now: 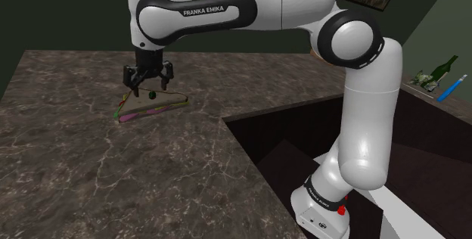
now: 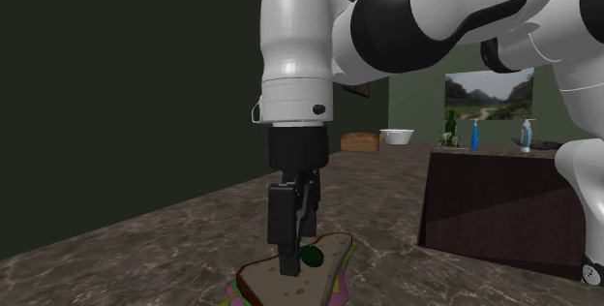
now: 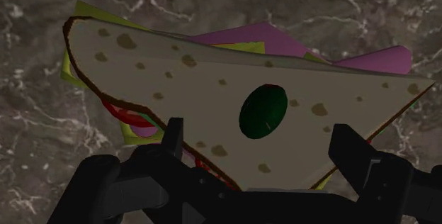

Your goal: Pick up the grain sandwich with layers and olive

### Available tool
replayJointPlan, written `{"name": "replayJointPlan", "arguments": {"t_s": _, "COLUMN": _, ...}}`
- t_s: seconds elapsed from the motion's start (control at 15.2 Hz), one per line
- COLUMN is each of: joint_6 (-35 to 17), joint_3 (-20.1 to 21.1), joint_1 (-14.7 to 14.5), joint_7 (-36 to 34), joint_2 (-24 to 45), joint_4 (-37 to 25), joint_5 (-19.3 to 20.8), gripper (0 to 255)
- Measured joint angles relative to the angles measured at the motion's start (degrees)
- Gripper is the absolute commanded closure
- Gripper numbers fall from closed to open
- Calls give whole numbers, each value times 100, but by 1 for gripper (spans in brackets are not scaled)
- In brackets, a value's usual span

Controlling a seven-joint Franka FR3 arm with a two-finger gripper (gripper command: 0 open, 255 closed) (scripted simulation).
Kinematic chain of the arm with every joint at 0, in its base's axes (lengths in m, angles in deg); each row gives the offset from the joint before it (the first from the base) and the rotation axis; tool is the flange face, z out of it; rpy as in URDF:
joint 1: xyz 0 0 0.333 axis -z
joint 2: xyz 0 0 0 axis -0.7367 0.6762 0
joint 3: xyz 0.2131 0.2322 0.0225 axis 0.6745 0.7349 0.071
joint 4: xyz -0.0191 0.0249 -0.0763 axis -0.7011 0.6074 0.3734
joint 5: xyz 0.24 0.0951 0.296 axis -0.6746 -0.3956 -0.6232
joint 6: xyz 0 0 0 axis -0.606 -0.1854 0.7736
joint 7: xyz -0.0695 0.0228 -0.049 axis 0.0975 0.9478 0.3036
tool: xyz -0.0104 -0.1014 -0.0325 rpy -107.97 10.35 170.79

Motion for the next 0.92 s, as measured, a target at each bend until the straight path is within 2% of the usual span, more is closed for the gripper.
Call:
{"name": "replayJointPlan", "arguments": {"t_s": 0.66, "joint_6": -25, "joint_3": -4, "joint_1": 4, "joint_7": 3, "joint_2": 5, "joint_4": 14, "joint_5": 4, "gripper": 255}}
{"name": "replayJointPlan", "arguments": {"t_s": 0.92, "joint_6": 185, "joint_3": 6, "joint_1": -1, "joint_7": 13, "joint_2": -31, "joint_4": -151, "joint_5": -14, "gripper": 255}}
